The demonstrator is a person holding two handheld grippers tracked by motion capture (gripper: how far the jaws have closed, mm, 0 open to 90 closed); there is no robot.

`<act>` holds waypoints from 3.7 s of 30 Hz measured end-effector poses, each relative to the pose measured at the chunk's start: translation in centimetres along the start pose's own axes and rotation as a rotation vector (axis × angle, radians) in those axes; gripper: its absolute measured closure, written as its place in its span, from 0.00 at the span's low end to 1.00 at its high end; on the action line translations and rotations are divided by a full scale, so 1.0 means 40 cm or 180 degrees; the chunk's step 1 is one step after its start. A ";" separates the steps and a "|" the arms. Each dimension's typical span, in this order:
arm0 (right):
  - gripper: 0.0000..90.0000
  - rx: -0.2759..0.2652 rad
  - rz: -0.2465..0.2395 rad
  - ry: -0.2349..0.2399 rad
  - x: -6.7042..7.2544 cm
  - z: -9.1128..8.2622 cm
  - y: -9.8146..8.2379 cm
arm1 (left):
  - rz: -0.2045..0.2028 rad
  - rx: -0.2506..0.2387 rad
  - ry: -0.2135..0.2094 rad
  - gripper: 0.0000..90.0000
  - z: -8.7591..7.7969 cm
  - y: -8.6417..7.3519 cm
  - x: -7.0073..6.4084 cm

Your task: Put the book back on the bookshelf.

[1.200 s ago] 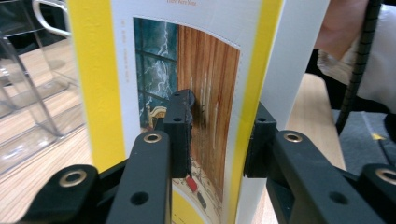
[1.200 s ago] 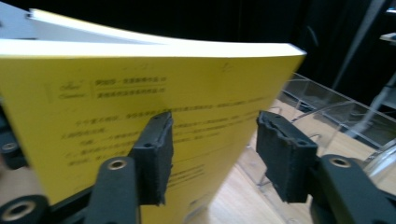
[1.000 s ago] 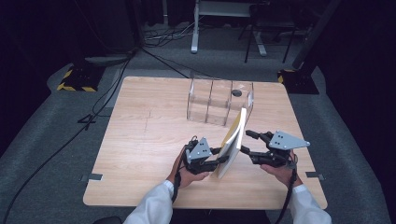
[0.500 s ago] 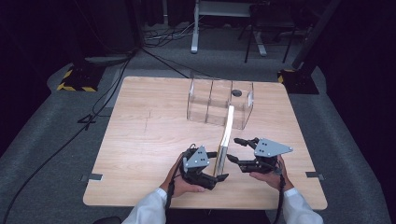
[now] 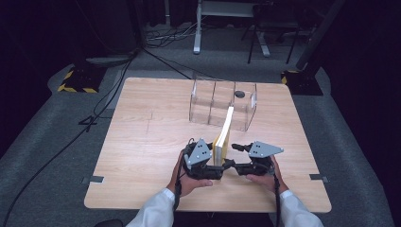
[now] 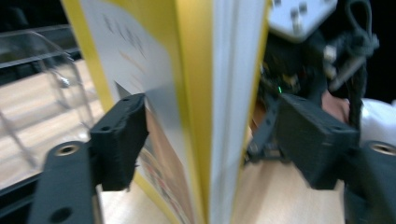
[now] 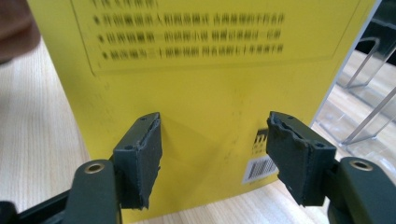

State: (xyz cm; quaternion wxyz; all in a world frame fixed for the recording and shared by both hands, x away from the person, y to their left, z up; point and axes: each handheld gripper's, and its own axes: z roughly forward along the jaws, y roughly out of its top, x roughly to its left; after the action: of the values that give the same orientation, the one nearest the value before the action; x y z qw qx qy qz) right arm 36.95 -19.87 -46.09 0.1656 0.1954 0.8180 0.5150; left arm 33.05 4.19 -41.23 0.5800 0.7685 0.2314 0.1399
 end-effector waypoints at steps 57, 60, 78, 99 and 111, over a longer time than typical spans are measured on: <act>0.77 -0.0224 -0.0504 0.1055 0.060 -0.140 0.013 | 0.0654 0.0889 -0.0304 0.68 -0.069 -0.150 0.079; 0.76 -0.0111 -0.0515 0.0999 0.064 -0.120 0.005 | 0.0576 0.0894 -0.0338 0.70 -0.057 -0.169 0.093; 0.75 -0.0224 -0.0475 0.0681 0.070 -0.122 0.016 | 0.0400 0.0844 -0.0252 0.69 -0.020 -0.179 0.094; 0.83 -0.0231 -0.0369 0.0424 0.064 -0.124 0.019 | 0.0313 0.0885 -0.0069 0.53 -0.027 -0.179 0.106; 0.84 -0.0242 -0.0360 0.0337 0.057 -0.129 0.016 | 0.0179 0.1221 0.0343 0.33 -0.078 -0.208 0.143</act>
State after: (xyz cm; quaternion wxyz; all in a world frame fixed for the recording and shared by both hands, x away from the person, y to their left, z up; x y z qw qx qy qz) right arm 32.63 -22.49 -43.53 0.1582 0.1150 0.8152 0.5452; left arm 34.81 11.55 -48.61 0.4056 0.8624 0.2629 0.1503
